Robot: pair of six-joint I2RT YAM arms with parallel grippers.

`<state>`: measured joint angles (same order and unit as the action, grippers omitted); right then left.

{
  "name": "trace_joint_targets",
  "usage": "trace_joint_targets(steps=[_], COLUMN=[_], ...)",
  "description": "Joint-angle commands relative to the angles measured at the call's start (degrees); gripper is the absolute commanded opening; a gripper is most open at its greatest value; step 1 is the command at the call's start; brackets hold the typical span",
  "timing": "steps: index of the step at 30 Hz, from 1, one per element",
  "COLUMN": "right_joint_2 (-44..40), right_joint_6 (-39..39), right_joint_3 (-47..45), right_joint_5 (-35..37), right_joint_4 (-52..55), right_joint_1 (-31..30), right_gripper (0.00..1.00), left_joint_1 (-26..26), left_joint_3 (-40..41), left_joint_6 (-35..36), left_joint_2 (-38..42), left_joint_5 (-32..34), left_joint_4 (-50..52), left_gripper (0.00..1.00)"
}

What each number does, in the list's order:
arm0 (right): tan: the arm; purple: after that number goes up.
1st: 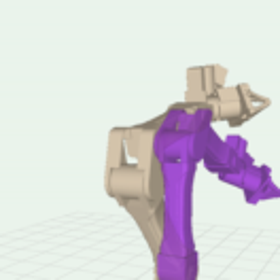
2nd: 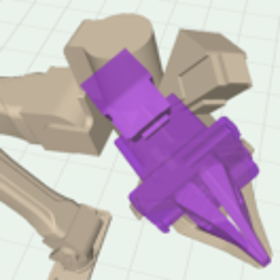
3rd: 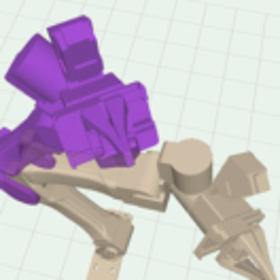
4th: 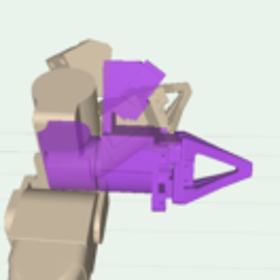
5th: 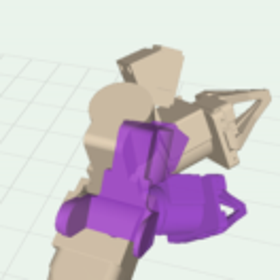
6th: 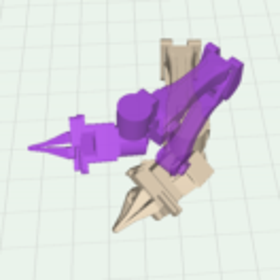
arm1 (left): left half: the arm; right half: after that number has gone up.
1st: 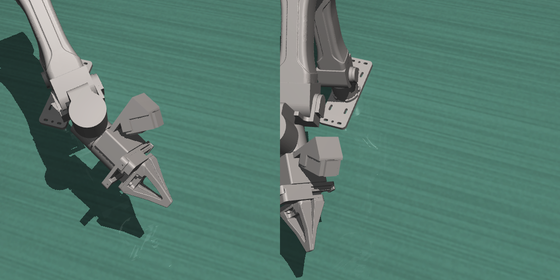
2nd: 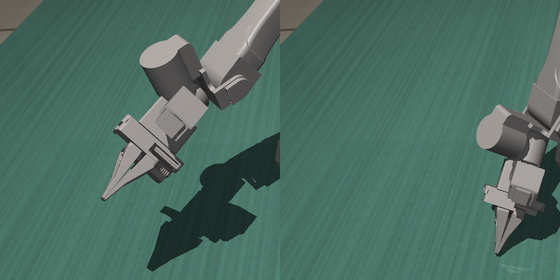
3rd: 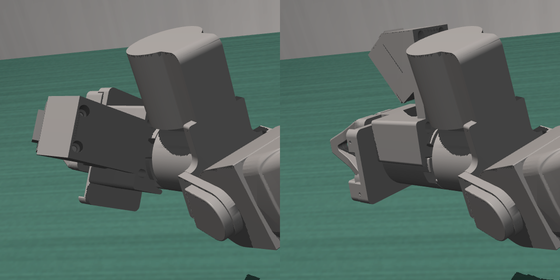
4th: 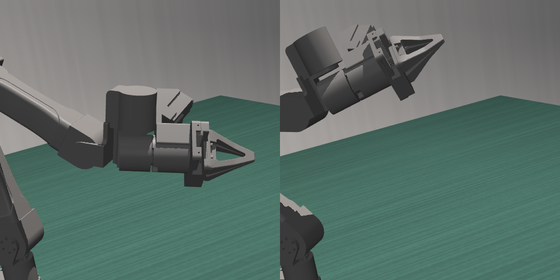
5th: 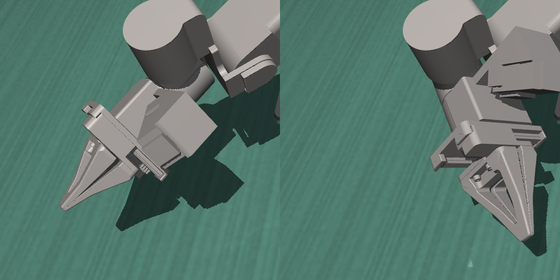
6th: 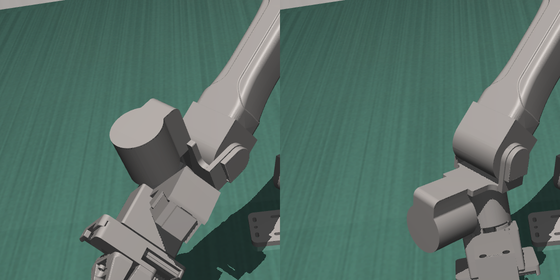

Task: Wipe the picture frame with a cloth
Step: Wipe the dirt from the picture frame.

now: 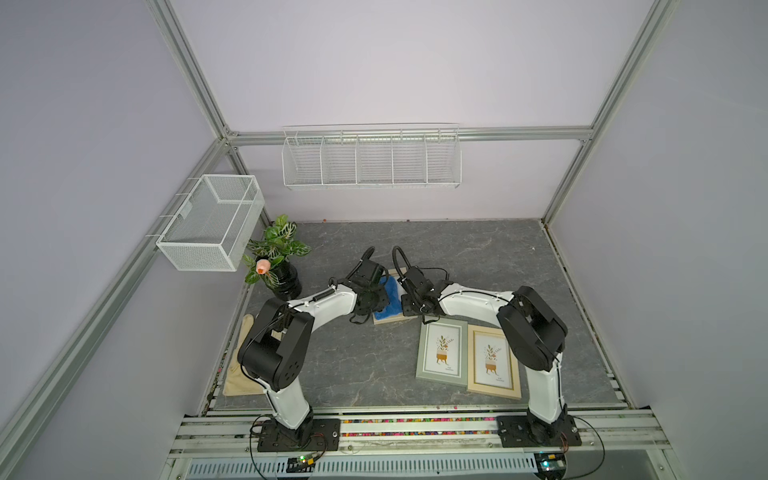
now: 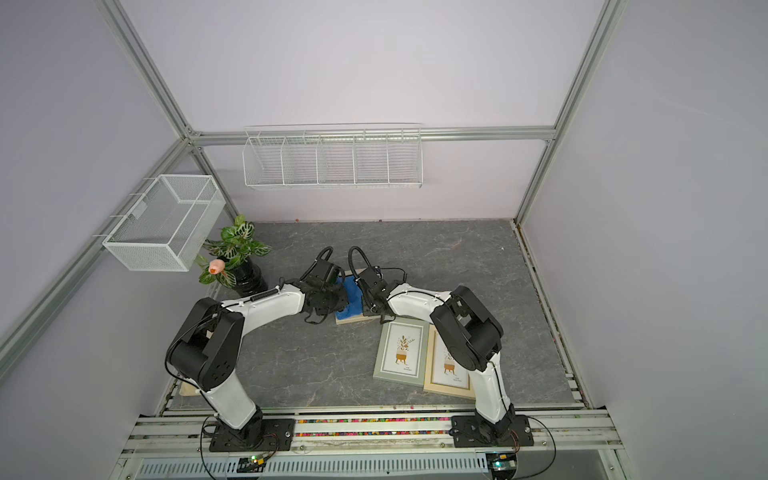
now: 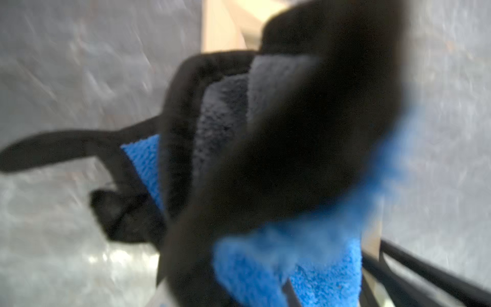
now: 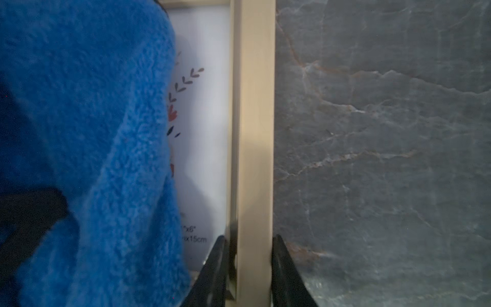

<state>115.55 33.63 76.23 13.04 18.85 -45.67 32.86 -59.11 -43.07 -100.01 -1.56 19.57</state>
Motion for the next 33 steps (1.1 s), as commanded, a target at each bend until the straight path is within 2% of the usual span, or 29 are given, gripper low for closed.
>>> trace_joint_targets(steps=[1, 6, 9, 13, 21, 24, 29, 33], right_joint_2=[1.3, 1.1, 1.1, 1.2, 0.7, 1.0, 1.0, 0.5], right_joint_6=[-0.5, -0.1, 0.1, 0.5, -0.1, 0.1, 0.3, 0.1], right_joint_3=[-1.3, -1.5, -1.8, -2.1, -2.5, -2.6, -2.2, -2.5], right_joint_5=[1.3, 1.1, 0.9, 1.0, 1.7, 1.2, 1.1, 1.5], right_joint_4=[8.0, 8.0, 7.8, 7.6, 7.5, 7.0, 7.2, 7.7], right_joint_1=[0.8, 0.7, 0.4, 0.2, 0.3, 0.4, 0.1, 0.1], right_gripper=[0.07, 0.07, 0.07, 0.06, 0.07, 0.07, 0.07, 0.07], left_joint_1=[0.2, -1.2, -1.7, -2.3, -9.9, -8.3, -2.8, -2.7], left_joint_3=[0.4, -7.5, -12.9, -18.0, -12.7, -13.4, -20.0, -23.4], left_joint_6=[-2.3, -2.3, -2.9, -2.5, 0.9, 0.6, -1.6, -2.2], left_joint_2=[-2.5, -9.6, -14.3, -17.9, -13.4, -13.8, -19.5, -21.9], left_joint_5=[-1.5, -4.4, -8.6, -8.3, -3.4, -4.6, -6.0, -5.7], left_joint_4=[0.1, -0.9, -2.3, -0.7, 1.3, 0.3, -0.2, 1.0], left_gripper=[0.00, 0.00, 0.00, 0.00, 0.00, 0.00, 0.00, 0.00])
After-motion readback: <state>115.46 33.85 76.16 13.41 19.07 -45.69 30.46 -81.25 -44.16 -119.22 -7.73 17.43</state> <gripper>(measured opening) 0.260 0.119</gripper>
